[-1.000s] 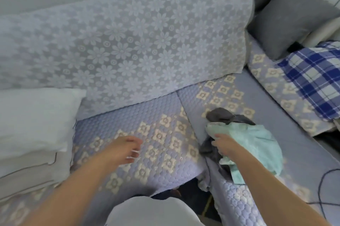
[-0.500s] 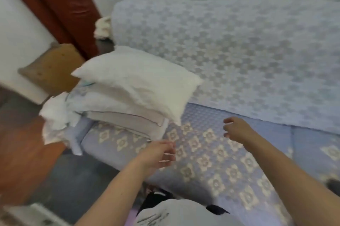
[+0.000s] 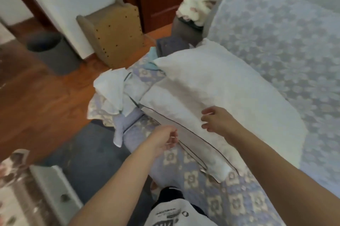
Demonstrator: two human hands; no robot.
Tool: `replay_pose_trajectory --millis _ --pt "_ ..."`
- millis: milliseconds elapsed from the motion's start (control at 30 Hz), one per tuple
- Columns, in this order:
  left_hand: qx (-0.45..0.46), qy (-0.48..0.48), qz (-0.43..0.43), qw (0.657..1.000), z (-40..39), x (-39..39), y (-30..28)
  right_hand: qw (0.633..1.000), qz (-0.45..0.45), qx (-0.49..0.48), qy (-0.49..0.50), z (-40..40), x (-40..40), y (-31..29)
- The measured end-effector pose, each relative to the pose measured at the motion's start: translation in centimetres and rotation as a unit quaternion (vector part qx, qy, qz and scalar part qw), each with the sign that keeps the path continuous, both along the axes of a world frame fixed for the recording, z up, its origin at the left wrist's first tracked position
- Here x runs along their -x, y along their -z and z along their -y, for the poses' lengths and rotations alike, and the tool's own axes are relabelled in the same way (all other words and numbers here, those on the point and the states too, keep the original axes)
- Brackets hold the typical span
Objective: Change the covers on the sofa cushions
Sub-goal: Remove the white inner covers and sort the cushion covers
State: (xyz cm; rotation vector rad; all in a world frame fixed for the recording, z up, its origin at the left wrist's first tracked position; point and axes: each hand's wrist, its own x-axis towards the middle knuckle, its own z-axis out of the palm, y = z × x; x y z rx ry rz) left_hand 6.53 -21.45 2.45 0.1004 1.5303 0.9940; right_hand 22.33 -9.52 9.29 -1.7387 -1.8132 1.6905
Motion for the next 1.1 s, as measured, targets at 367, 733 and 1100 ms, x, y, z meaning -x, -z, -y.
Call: replay_pose_trajectory --millis 367,733,1100 --pt "0.215 0.156 -0.424 0.866 -3.8 27.8 17.0 0.998 0.037 0.013 -0.052 -5.6 21.9 11.3" --pt "0.138 0.216 -0.608 0.752 -6.9 32.6 25.3 0.988 0.129 0.074 -0.043 -5.2 18.6 16.3" --pt "-0.05 0.185 -0.173 0.966 -2.3 16.4 1.6 0.994 -0.025 0.09 -0.059 1.7 10.5 5.8"
